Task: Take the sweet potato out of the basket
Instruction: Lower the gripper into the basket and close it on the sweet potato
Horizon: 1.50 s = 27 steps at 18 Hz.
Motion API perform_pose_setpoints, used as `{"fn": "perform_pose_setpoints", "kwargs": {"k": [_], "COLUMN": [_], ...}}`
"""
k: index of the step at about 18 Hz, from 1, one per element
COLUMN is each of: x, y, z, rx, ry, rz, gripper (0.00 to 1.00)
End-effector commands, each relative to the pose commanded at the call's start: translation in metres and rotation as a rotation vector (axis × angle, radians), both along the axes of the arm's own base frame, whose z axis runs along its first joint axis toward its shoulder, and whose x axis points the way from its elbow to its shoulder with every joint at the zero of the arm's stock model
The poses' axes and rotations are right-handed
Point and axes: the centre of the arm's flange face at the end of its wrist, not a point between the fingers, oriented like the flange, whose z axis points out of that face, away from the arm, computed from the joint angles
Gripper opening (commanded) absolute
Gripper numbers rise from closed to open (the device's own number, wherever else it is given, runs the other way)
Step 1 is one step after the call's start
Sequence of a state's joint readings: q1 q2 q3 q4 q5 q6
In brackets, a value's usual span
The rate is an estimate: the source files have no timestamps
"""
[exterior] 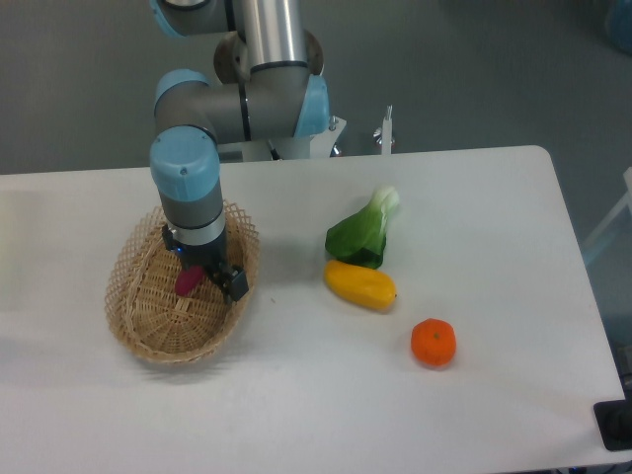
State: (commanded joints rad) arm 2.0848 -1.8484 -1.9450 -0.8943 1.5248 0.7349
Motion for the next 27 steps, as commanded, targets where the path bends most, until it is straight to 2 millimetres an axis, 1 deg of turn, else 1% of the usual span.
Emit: {"fn": "perform_pose_setpoints", "kwargs": {"k": [1, 4, 7, 15, 16, 17, 19, 20, 22, 24, 25, 27], "x": [0.003, 0.005, 0.012, 0.019, 0.019, 0.020, 0.020, 0.020, 0.020, 0.019, 0.018, 0.017], "y": [-0.001, 0.000, 0.003, 0.006, 0.006, 0.006, 0.007, 0.007, 0.008, 0.009, 0.009, 0.010], "z": [-0.003, -0.017, -0.023, -0.042, -0.044, -0.044, -0.042, -0.040, -0.035, -0.029, -0.026, -0.020], "rx": [-0.007, -0.029, -0.039, -0.076, -0.079, -0.079, -0.075, -0.071, -0.062, -0.049, -0.045, -0.033], "ry": [-0.004, -0.018, -0.027, -0.041, -0.042, -0.042, -0.042, -0.040, -0.038, -0.037, -0.035, -0.031], "rz": [0.009, 0.012, 0.035, 0.066, 0.069, 0.068, 0.068, 0.069, 0.069, 0.071, 0.069, 0.070], "gripper": [1.00, 1.00, 1.00, 1.00, 0.94, 0.85, 0.62, 0.52, 0.36, 0.24, 0.22, 0.21]}}
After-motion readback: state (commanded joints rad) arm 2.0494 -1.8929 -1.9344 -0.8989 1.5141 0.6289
